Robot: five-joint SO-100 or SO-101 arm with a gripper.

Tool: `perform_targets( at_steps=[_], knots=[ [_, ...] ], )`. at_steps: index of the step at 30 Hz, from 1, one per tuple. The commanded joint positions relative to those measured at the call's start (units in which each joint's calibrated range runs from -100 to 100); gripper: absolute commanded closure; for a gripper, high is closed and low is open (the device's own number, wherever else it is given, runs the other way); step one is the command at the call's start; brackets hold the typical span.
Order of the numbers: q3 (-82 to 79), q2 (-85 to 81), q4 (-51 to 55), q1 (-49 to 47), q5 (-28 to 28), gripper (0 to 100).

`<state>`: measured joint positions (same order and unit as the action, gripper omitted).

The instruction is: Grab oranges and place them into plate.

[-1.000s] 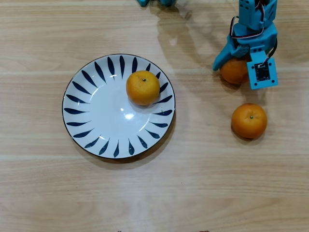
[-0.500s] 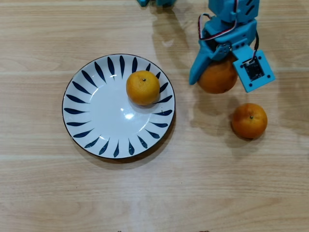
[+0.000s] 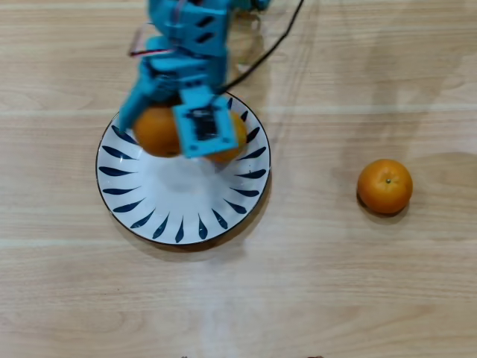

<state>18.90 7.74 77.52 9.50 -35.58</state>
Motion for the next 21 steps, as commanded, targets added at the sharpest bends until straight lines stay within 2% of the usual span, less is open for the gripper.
perform_targets(
  at_steps=[1,5,10,21],
  knots=[
    [-0.21,-2.0,-0.12,3.81,1.86,66],
    [-0.84,0.79,-0.47,4.45,2.59,66],
    [-1.02,1.98,0.22,3.57,2.38,51],
    [-0.21,1.3,0.31,0.42,2.33,51]
  ],
)
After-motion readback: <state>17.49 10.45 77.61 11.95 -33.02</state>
